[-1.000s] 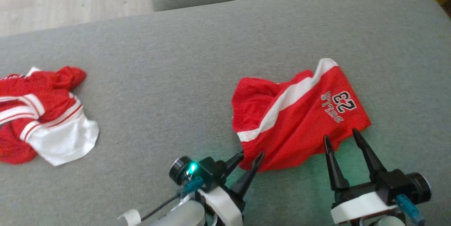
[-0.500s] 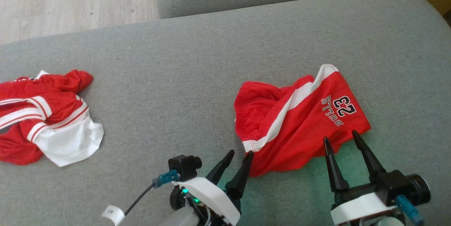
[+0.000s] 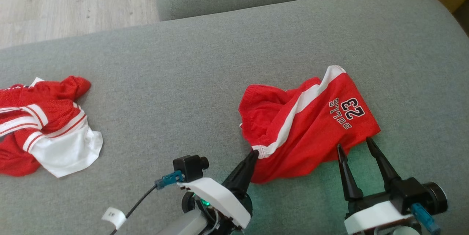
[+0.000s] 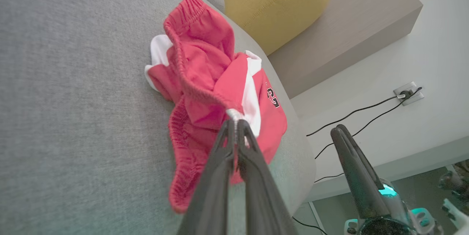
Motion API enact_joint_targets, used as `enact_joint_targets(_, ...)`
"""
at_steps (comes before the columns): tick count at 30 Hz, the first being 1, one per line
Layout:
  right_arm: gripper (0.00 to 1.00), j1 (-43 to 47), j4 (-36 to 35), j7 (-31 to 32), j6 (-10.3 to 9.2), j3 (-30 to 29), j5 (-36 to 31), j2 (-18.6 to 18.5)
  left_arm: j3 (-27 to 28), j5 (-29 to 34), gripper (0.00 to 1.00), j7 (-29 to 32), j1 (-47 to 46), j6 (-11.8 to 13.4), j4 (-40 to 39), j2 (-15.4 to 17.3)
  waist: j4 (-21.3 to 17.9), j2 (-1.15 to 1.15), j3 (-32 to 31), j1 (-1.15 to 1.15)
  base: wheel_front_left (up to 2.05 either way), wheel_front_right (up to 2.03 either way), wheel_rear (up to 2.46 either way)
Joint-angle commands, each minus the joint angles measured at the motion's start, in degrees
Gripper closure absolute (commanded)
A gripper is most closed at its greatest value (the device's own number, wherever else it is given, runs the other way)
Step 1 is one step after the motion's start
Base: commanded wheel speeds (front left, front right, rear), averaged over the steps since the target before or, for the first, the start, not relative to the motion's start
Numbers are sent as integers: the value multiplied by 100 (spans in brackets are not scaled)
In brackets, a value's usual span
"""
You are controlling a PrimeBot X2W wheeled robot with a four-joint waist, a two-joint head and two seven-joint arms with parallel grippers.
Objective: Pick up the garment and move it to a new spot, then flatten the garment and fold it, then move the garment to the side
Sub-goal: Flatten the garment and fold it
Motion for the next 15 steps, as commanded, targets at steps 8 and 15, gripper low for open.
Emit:
enact_joint_targets(8, 0, -62, -122, -22, 39, 124, 12, -38, -272, -179, 100, -275, -504, -35, -368, 156, 3, 0, -143, 0, 0, 0, 0)
enact_joint_targets(15, 0, -90, -83, -22, 39, 260, 104, -38, -498, 130, 100, -465, -1348, -35, -577, 140, -241, 0, -304, 0, 0, 0, 0)
